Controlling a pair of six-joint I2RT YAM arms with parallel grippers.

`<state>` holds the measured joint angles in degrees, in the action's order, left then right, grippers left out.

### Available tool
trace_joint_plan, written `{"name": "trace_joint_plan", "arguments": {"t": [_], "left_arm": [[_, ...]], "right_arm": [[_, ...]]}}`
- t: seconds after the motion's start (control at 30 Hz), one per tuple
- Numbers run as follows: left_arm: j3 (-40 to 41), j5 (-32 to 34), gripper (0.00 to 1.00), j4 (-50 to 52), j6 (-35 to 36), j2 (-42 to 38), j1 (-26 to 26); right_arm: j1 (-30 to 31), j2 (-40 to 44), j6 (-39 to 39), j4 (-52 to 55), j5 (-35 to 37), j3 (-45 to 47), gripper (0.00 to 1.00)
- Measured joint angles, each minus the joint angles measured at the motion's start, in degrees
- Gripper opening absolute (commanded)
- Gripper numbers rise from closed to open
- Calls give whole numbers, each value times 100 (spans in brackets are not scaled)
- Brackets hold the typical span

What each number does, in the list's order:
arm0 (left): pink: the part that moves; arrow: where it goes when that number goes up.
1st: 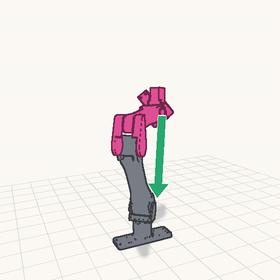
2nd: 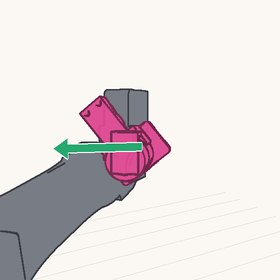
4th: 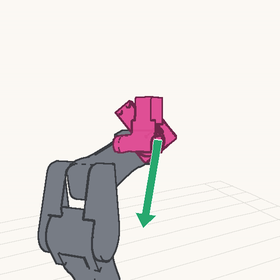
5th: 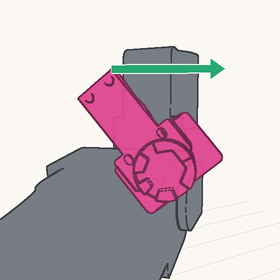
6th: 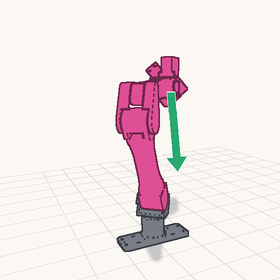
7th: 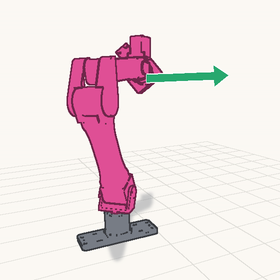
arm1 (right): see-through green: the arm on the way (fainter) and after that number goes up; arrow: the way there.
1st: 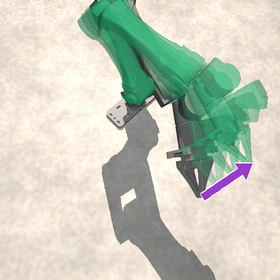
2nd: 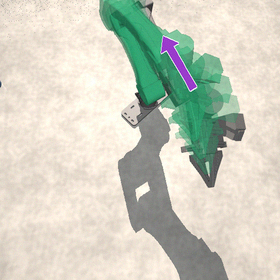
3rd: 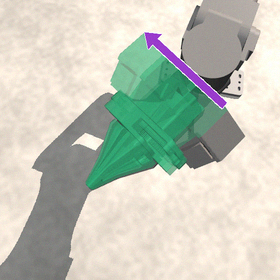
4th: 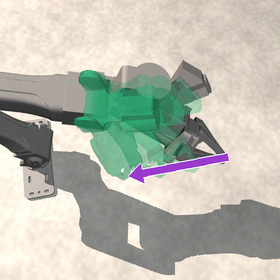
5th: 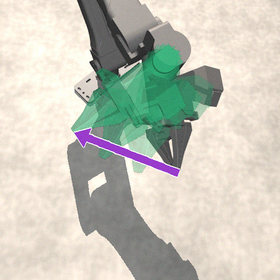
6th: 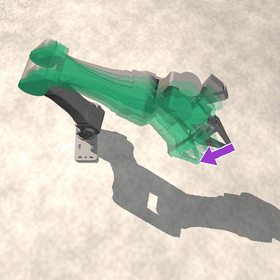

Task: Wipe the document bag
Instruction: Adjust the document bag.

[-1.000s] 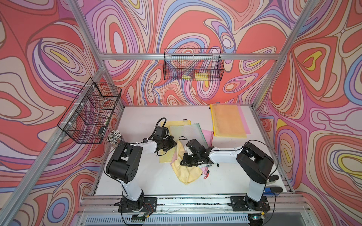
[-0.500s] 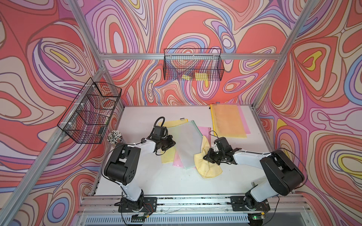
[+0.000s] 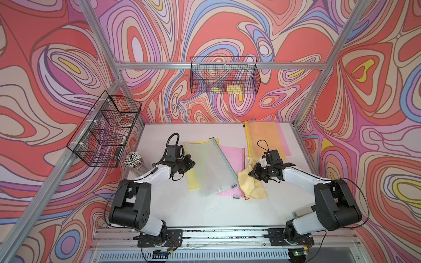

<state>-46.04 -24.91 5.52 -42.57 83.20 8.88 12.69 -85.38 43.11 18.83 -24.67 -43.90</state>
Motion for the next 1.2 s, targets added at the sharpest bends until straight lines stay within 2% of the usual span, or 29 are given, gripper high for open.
{"name": "trace_joint_plan", "arguments": {"t": [0.2, 0.43, 0.53, 0.67, 0.83, 0.93, 1.2], "left_arm": [[-804, 769, 0, 1628, 686, -1158, -199], [-2376, 1058, 0, 3097, 1388, -1322, -210], [-3163, 992, 0, 3591, 1604, -1016, -208], [-4306, 935, 0, 4232, 1963, -197, -164], [-5265, 1036, 0, 4929, 2391, 756, 59], [-5696, 1180, 0, 5241, 2505, 1307, 402], [-6496, 1191, 0, 5342, 2380, 2455, 1832]], "right_arm": [[-2, 2, -90, 68, 0, -39, 0], [-2, 7, -87, 2, -20, 63, 0], [-2, 35, -87, 2, -24, 85, 0], [-2, 179, -90, 7, -20, 87, 0], [-2, 380, -94, 42, -9, 85, 0], [-2, 461, -96, 98, 17, 87, 0], [-2, 710, -140, 284, 103, 92, 0]]}}
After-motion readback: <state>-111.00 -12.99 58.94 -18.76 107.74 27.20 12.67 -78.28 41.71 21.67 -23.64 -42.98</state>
